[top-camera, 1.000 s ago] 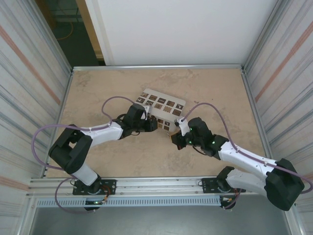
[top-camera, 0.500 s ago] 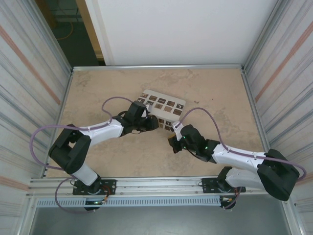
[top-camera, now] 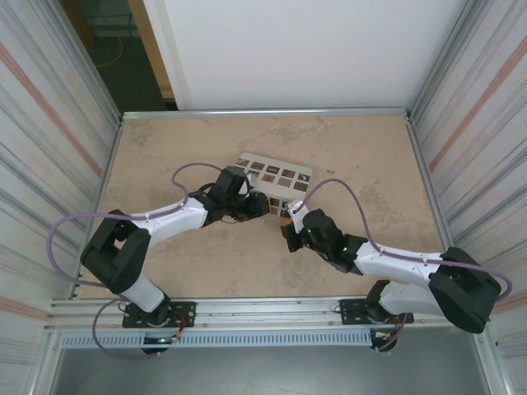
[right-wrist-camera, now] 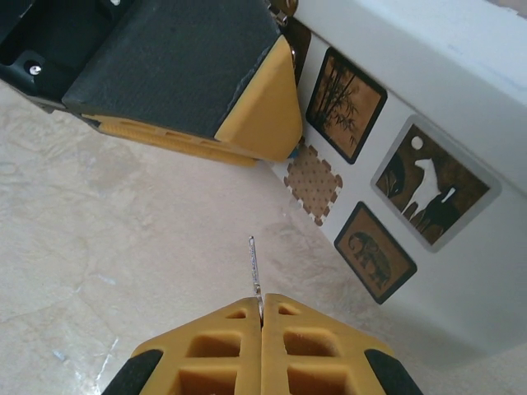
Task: Unlock the padlock with the key
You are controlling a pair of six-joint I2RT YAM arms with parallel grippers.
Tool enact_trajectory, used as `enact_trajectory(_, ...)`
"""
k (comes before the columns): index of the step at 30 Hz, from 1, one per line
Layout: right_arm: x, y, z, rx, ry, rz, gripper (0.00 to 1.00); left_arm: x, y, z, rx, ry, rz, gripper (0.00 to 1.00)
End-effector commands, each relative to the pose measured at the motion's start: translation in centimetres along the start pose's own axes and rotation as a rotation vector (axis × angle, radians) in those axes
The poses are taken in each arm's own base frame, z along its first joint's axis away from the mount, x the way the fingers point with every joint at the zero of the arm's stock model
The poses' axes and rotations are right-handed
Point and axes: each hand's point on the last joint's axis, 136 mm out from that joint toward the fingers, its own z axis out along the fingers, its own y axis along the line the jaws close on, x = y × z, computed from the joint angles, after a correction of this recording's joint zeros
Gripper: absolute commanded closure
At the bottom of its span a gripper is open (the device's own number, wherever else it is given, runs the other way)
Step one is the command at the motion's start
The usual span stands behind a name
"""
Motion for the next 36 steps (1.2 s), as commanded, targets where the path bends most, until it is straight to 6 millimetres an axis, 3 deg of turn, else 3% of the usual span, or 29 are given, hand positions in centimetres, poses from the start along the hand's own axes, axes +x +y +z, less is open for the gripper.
enact_trajectory(1,-0.6,0.2,0.4,0.005,-0.036,-0.025,1.0,-1.0,-3.9,-2.0,0.111,-0.025,0.01,0.85)
enact_trajectory(19,0.1,-0.2,1.4,-0.018,-0.067,-0.01,1.0,-1.1,-4.4,-2.9,0.138,-0.035,-0.02,0.85)
enact_trajectory(36,-1.7,-0.7,2.7,-0.028,-0.112,0.009,1.0,-1.0,-4.5,-2.9,0.145,-0.028,-0.029,0.85)
